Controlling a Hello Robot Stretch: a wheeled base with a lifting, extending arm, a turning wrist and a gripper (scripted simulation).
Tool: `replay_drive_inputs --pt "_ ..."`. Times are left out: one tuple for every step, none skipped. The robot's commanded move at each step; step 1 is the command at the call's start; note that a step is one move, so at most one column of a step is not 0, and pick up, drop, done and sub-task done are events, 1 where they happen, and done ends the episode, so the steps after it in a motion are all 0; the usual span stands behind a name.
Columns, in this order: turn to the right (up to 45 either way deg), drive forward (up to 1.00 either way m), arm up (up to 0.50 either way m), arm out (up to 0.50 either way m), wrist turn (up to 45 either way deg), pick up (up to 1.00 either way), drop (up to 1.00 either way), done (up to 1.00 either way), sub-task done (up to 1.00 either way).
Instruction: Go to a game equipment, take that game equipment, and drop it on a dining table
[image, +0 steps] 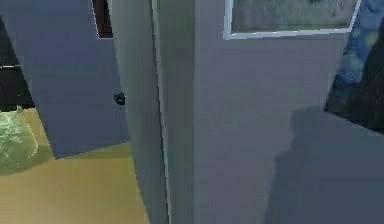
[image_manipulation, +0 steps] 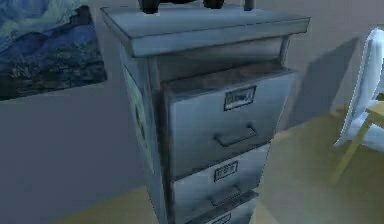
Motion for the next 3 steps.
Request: replay_drive_inputs --pt "-45.0 0.0 0.0 0.0 0.0 0.0 0.0 0.0 0.0" --pt "-36.0 0.0 0.0 0.0 0.0 0.0 0.0 0.0 0.0" --pt "0.0 0.3 0.0 0.0 0.0 0.0 0.0 0.0 0.0"
